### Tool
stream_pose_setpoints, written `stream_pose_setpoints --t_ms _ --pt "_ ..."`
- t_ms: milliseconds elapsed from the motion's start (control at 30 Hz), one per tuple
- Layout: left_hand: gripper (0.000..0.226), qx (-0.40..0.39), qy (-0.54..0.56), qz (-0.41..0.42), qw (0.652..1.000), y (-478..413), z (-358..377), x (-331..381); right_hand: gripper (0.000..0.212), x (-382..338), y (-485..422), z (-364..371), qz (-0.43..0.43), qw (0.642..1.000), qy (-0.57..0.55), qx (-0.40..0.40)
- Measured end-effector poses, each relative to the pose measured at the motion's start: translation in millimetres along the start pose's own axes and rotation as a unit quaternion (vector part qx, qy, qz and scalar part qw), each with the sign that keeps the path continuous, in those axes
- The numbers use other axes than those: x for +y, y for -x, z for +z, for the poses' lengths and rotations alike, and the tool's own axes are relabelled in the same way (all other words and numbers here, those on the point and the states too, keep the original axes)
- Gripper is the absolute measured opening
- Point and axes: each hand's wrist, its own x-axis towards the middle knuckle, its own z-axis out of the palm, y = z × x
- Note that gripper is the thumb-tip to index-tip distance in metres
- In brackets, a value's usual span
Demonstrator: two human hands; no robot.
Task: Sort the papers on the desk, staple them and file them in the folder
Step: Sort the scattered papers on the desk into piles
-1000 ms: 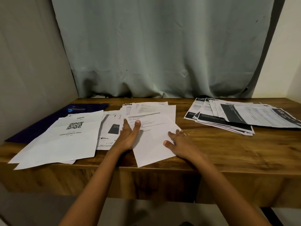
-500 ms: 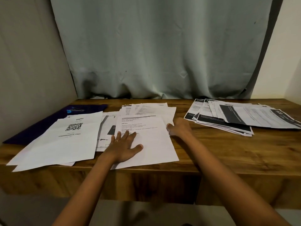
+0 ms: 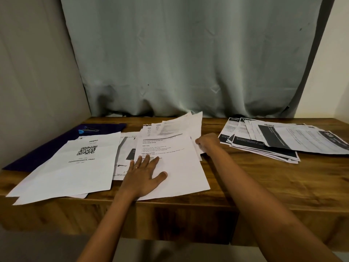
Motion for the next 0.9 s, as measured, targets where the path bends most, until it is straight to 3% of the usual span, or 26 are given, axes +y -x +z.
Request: stream_pose_setpoints --t_ms 100,233,467,600,800,900 --pt "0.092 0.003 0.0 -0.005 1.0 0 -1 1 0.025 7 -5 -12 -0.024 0.998 -0.007 0.058" --pt "0.123 -0.002 0.012 -0.001 1.0 1 -2 1 0.018 20 -13 -49 -0.072 0.987 -0.047 0.135" --pt "0.072 -0.001 0.01 -0.01 1.0 3 -4 3 0.024 42 -8 -151 -0.076 0.968 -0.102 0.217" --pt "0.07 0.027 -0.017 0.001 0.999 4 -12 8 0.031 65 3 -203 -0.056 0.968 -0.105 0.22" --pt "0.085 0.068 0.08 0.067 0.992 0 -29 64 0.035 101 43 -237 0.009 0.981 -0.056 0.183" --pt "0.074 0.056 0.104 0.099 0.988 -7 -22 102 0.015 123 63 -237 0.023 0.985 -0.022 0.172"
